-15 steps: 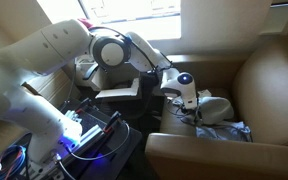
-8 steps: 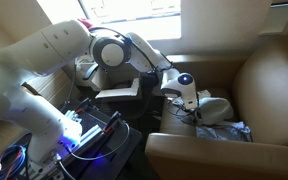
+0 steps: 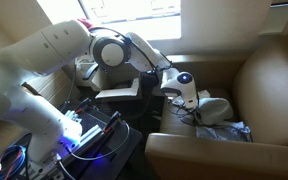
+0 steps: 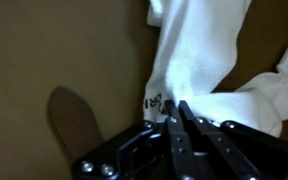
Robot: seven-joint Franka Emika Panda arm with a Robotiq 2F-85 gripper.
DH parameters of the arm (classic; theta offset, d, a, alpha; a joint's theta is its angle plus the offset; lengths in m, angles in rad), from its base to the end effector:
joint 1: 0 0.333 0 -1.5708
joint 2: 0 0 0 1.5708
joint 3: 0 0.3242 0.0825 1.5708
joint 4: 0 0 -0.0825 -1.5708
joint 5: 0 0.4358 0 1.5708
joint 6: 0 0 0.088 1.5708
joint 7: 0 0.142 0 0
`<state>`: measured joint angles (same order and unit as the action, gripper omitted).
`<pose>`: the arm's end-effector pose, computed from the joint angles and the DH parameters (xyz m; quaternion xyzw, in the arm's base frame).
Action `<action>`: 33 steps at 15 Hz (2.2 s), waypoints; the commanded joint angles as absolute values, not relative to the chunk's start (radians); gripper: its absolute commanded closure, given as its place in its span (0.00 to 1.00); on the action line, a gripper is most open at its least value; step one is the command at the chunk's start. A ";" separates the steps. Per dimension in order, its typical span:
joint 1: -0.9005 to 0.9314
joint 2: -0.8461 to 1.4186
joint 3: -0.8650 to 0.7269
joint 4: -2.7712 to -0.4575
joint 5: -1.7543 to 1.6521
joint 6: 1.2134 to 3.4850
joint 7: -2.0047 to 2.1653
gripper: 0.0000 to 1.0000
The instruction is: Move the white garment on the left side of the sofa to the right
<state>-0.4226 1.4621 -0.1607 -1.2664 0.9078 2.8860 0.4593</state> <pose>0.5567 -0.4006 -0.1998 -0.6376 0.7598 -0.1035 0.0732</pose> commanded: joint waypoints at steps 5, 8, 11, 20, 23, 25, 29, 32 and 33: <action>-0.504 1.357 -0.067 -1.296 0.932 2.792 0.387 0.99; -0.550 1.220 -0.016 -1.370 0.954 2.811 0.288 0.99; -0.607 1.100 0.038 -1.408 0.996 2.826 0.184 0.99; -0.727 0.643 0.116 -1.703 1.102 2.780 0.047 0.99; -0.590 0.496 -0.094 -1.828 0.977 2.668 0.290 0.99; -0.505 0.388 -0.224 -1.928 0.832 2.560 0.443 0.99; -0.373 0.252 -0.409 -2.068 0.511 2.423 0.730 0.99; -0.376 0.252 -0.423 -2.130 0.386 2.318 0.815 0.99; -0.376 0.273 -0.427 -2.147 0.359 2.305 0.848 0.99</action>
<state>-0.3845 0.2644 -0.4116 -2.0734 0.4249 2.3505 0.7875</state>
